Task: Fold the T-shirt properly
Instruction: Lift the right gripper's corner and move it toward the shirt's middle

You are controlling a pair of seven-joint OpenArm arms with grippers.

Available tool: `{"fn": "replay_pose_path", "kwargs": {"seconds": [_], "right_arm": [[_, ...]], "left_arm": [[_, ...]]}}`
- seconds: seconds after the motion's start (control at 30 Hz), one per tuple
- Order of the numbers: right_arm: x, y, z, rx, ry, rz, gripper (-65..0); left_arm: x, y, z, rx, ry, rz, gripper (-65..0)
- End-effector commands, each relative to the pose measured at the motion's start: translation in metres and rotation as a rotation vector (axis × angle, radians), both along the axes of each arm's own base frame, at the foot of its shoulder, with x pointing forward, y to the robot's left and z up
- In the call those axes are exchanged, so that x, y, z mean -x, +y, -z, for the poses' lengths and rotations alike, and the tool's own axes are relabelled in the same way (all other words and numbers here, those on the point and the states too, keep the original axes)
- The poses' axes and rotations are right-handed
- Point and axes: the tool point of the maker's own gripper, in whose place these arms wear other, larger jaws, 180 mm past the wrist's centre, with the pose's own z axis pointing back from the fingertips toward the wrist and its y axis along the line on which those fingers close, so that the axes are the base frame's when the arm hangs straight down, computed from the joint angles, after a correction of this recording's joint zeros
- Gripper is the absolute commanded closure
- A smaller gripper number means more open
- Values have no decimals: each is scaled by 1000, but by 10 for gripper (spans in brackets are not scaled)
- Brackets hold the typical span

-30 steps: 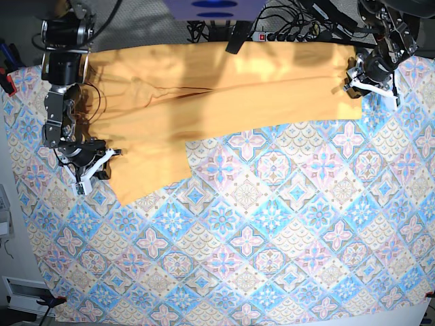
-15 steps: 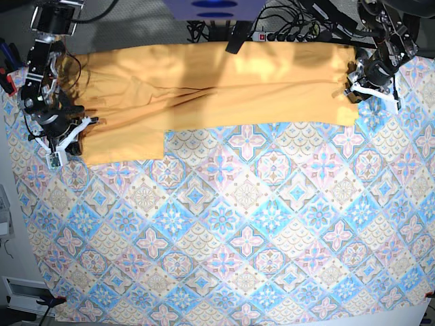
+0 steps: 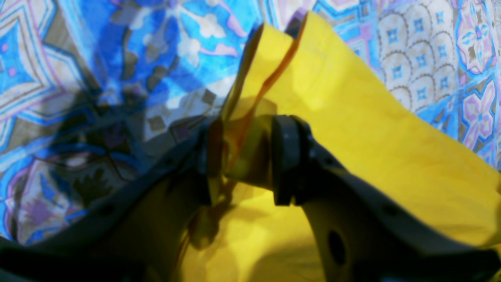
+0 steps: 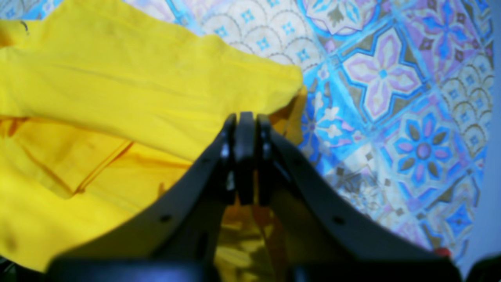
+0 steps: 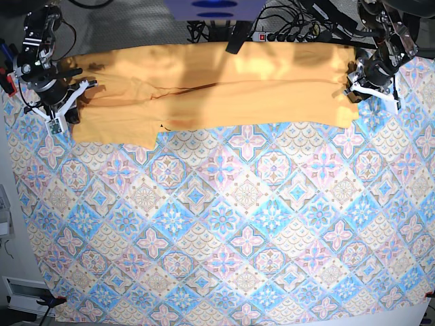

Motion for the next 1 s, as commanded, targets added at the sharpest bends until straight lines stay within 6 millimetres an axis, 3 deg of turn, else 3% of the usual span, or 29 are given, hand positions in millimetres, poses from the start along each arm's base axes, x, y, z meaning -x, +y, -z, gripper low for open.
{"fn": "replay_pose_path", "kwargs": {"seconds": [0.0,0.47,0.63,0.73,0.83,0.97], "right_arm": [[-7,-2,-14,13,-45,-13,0],[14,-10,-19,45,-24,-5,0],[30,-7,-7,39,27,-11,0],[40,-2,15,11,88,-13,-4],[57,-5,40,-18,159,16,-50],[35,0,35,-56,81,32,-147]], "left_arm": [[-5,6,-8,-18,-27,4,-209],[-5,7,-8,-20,-28,2,-209],[-5,7,-8,-20,-28,2,-209],[-5,7,-8,-20,-27,0,-209],[-5,6,-8,-15,-29,-1,-209],[-5,7,-9,-16,-32,-4,-216]]}}
